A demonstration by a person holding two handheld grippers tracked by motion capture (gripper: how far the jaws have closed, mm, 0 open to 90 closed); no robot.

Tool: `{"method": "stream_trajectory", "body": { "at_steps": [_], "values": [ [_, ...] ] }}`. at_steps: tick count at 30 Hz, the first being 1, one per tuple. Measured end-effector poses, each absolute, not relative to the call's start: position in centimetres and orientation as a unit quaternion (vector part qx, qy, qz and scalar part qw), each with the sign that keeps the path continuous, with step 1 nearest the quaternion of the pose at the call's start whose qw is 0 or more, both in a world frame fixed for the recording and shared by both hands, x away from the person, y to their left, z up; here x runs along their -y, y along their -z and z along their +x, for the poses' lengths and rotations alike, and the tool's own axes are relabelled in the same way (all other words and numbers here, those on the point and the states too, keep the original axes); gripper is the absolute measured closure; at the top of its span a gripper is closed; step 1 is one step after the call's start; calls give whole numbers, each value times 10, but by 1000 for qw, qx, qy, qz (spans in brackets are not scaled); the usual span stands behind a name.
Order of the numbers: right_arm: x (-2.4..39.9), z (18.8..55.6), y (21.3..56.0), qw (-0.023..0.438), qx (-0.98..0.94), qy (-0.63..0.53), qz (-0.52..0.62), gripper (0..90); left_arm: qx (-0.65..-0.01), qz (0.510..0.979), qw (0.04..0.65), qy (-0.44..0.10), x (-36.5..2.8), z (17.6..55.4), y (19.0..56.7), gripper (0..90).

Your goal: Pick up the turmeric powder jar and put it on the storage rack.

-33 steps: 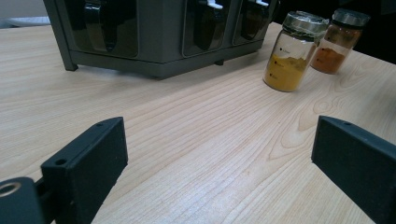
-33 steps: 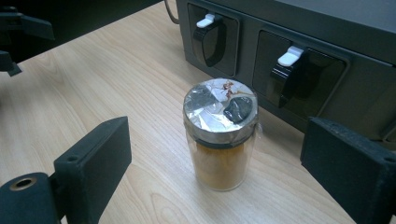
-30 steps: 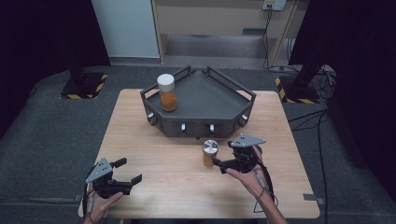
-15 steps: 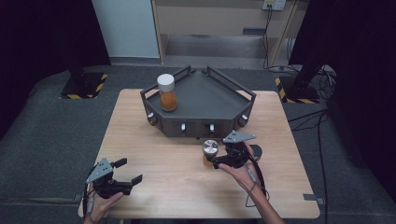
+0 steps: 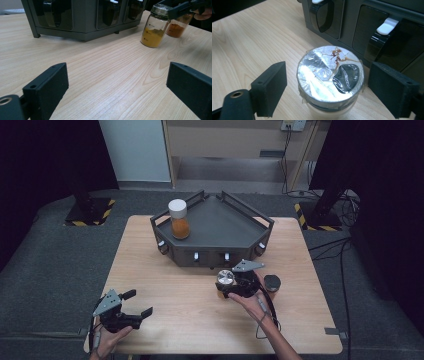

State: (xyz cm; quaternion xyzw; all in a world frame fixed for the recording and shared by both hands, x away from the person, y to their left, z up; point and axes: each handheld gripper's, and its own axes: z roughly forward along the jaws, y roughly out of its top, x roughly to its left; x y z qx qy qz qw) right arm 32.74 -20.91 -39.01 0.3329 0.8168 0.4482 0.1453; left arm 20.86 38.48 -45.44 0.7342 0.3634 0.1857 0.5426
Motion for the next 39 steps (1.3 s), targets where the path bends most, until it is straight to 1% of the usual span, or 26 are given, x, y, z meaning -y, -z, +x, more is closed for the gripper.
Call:
{"method": "stream_trajectory", "body": {
  "at_steps": [6, 8, 10, 12, 13, 26, 30, 39],
  "values": [
    [207, 332, 396, 142, -817, -450, 331, 213, -363, 735, 542, -185, -384, 209, 454, 32],
    [205, 331, 397, 150, -819, -447, 328, 248, -363, 735, 542, -185, -384, 209, 454, 32],
    [204, 331, 398, 148, -819, -446, 327, 268, -363, 735, 542, -185, -384, 209, 454, 32],
    [202, 329, 400, 159, -820, -445, 323, 311, -363, 735, 542, -185, -384, 209, 454, 32],
    [202, 329, 401, 163, -821, -444, 321, 316, -363, 735, 542, -185, -384, 209, 454, 32],
    [200, 328, 398, 170, -825, -442, 307, 335, -363, 737, 540, -184, -384, 210, 454, 33],
    [201, 330, 394, 162, -825, -447, 305, 339, -362, 737, 540, -184, -384, 210, 454, 33],
    [199, 330, 375, 166, -832, -448, 282, 343, -362, 737, 540, -183, -384, 210, 454, 33]
  ]
}}
